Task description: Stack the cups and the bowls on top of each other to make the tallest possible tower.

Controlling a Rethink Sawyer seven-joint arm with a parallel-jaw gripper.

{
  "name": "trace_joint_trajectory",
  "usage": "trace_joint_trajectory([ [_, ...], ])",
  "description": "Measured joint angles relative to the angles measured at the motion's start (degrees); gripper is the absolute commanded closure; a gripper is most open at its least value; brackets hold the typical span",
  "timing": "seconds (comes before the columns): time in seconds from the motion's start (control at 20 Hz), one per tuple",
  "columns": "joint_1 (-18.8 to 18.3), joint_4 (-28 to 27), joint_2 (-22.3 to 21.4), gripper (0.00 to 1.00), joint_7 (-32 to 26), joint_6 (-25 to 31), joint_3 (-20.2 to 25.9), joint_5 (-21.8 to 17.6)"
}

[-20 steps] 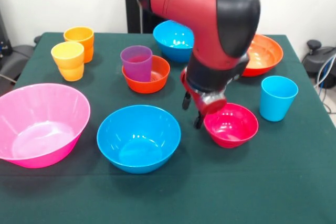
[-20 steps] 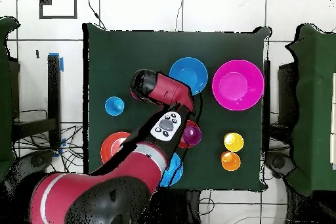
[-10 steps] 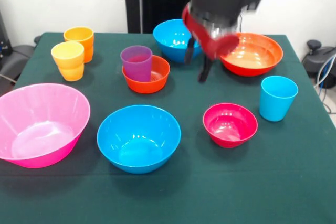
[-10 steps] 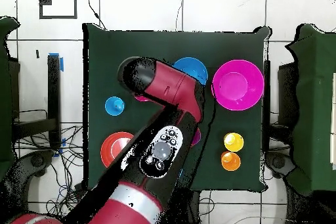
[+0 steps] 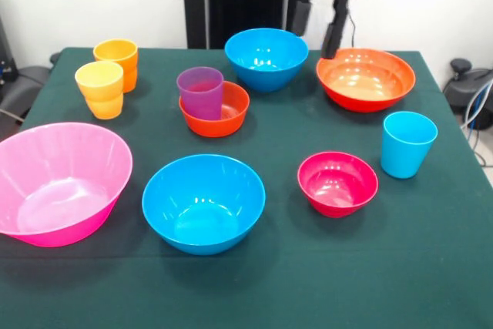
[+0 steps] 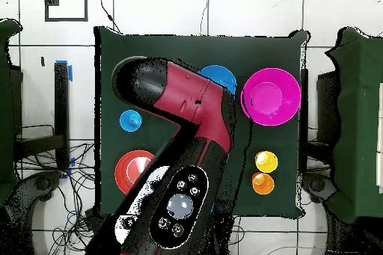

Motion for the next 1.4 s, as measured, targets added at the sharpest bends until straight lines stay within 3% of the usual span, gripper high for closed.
trace_joint_trajectory([
  [0.5,0.52,0.03,1.24,0.0,0.0,-5.27,5.93,0.09],
  [1.4,1.66,0.55,5.5,0.0,0.0,-6.5,6.85,0.01],
])
